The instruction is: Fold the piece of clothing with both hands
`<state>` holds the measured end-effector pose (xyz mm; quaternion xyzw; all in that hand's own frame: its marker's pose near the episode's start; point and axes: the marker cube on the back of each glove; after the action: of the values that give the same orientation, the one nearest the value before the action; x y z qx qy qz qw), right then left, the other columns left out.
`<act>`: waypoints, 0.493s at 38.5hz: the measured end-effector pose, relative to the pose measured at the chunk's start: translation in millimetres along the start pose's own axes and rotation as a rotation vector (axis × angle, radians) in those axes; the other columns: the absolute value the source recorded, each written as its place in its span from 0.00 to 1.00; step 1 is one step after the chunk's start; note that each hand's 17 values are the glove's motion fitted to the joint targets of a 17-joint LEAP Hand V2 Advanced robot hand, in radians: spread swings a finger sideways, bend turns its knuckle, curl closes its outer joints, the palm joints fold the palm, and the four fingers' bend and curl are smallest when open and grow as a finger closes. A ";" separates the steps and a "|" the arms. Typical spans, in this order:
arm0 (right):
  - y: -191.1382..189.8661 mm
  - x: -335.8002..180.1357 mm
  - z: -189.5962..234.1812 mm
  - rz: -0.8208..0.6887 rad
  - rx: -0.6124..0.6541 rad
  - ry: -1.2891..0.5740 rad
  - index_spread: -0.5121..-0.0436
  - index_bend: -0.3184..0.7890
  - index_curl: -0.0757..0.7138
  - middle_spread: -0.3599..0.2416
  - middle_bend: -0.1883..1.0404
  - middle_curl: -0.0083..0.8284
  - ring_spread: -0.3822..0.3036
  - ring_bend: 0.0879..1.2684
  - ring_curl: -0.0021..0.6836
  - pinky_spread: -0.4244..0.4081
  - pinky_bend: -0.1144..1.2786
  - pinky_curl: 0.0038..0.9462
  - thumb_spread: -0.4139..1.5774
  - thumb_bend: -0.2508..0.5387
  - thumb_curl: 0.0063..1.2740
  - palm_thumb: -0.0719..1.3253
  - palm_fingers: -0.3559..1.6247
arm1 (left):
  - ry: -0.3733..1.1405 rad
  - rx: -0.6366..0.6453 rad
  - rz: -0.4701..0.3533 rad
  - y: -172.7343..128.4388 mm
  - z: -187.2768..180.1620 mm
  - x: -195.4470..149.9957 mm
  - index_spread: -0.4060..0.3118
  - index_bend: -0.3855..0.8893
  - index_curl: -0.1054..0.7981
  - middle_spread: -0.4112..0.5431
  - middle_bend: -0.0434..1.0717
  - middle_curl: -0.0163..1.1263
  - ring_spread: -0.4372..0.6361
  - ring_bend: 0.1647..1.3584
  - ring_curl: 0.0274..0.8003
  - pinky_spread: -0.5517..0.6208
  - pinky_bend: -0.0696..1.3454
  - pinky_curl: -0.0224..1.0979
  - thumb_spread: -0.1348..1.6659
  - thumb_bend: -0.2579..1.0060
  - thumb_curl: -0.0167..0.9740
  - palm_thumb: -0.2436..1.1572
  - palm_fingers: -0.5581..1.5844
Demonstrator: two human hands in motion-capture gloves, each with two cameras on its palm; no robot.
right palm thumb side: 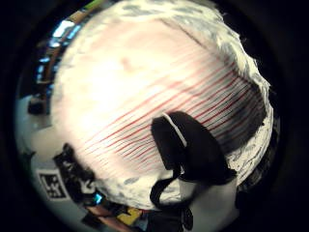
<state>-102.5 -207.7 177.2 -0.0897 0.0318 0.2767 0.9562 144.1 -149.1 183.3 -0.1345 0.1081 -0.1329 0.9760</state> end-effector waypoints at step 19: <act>-16.6 -25.1 19.1 -0.015 0.229 -0.114 0.69 0.34 0.26 0.50 0.40 0.56 0.36 0.49 0.59 0.28 0.62 0.39 0.82 0.44 0.32 0.61 0.70 | -0.011 -0.052 -0.007 0.3 15.2 2.3 0.57 0.40 0.43 0.76 0.20 0.26 0.82 0.36 0.40 0.90 0.39 0.35 0.61 0.14 0.16 0.10 0.25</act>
<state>-114.6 -231.1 201.3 0.0356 0.0079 0.2687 0.9625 150.1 -145.9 197.2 -0.1607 0.1059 -0.1326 0.9723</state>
